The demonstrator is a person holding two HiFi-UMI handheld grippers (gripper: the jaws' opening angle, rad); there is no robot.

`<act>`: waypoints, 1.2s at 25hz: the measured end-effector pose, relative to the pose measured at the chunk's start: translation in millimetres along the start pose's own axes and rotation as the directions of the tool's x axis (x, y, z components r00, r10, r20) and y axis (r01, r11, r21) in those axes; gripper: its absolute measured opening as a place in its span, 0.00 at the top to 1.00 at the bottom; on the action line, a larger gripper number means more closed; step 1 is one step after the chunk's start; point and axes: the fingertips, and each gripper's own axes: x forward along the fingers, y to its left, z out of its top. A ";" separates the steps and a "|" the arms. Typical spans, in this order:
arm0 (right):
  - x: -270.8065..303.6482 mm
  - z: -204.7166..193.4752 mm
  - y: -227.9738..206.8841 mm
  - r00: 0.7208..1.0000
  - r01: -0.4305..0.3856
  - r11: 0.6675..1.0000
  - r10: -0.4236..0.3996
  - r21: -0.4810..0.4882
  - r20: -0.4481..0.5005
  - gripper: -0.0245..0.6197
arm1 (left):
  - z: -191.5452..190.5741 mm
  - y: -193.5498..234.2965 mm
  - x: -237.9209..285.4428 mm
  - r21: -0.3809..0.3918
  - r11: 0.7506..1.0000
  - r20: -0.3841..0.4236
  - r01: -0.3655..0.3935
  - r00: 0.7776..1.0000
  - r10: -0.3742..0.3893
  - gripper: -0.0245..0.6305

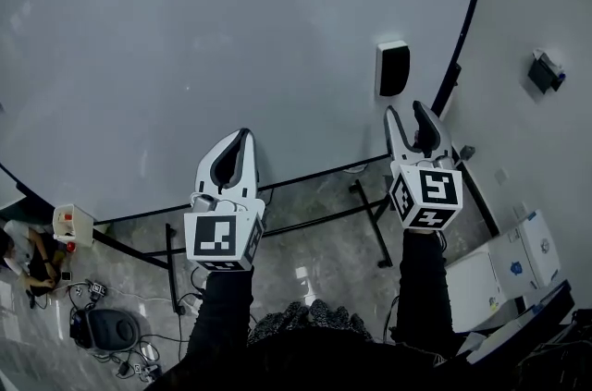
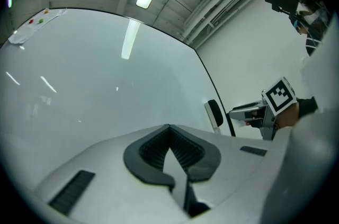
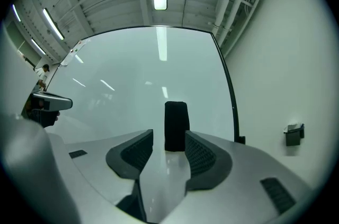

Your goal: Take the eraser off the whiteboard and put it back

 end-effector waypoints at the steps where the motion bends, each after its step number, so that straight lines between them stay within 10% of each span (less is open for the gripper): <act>1: -4.1 1.6 1.4 1.000 0.012 1.000 -0.012 0.002 0.000 0.68 | 1.3 1.2 -1.4 -0.003 1.000 0.007 0.004 1.000 -0.004 0.95; 10: -40.4 23.1 22.6 0.994 0.111 0.994 -0.111 -0.006 0.010 0.94 | 9.6 15.5 -22.9 -0.037 0.998 0.043 0.055 0.998 -0.053 0.95; 30: -108.1 41.3 72.8 0.985 0.169 0.986 -0.169 -0.015 -0.017 0.95 | 24.1 17.6 -74.8 -0.061 0.993 0.073 0.099 0.993 -0.095 0.95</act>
